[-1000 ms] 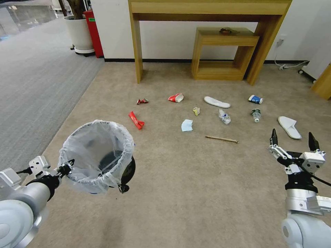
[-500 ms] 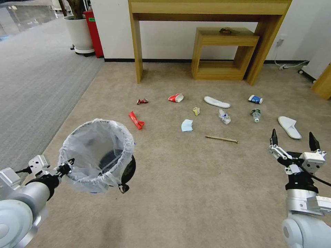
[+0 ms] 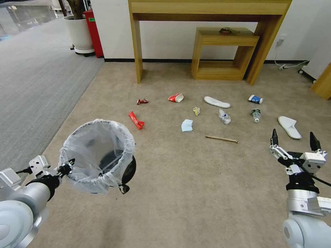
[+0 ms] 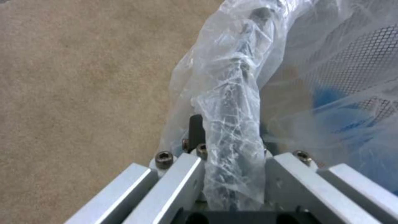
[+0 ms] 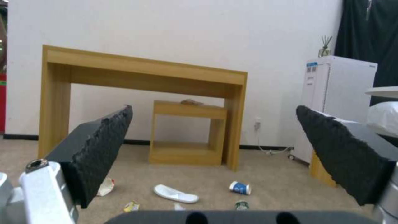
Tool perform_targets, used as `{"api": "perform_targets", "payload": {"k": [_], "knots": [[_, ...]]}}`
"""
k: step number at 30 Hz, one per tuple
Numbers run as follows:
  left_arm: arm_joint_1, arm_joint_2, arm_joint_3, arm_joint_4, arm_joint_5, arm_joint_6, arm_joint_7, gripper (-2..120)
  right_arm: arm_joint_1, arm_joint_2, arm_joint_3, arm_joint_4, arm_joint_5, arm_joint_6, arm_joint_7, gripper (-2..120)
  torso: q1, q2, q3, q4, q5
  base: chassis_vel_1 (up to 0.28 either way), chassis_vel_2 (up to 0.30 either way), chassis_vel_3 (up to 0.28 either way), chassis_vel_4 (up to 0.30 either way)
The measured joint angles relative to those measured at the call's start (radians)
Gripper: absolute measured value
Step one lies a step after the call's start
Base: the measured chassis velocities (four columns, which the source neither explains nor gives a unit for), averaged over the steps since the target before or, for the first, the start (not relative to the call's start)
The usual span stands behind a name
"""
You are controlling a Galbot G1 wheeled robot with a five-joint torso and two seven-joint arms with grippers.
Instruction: Pick up the trash bin and place the garbage on the floor into it.
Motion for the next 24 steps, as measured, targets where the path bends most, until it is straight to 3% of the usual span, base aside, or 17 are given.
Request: {"api": "perform_targets", "payload": {"k": [10,24], "knots": [[-0.003,0.002,0.000,0.006,0.008,0.000,0.005,0,0.001,0.001,-0.001,-0.001,-0.001,0.002,-0.001,100,0.000,0.000,0.000,-0.0001,0.0000,0.056,0.055,-0.064,-0.060],[-0.013,0.004,0.012,0.019,0.018,0.000,0.009,0,0.006,0.001,-0.002,-0.005,-0.002,0.001,-0.001,100,0.000,0.000,0.000,0.0000,0.0001,0.160,0.156,-0.163,-0.169]]}}
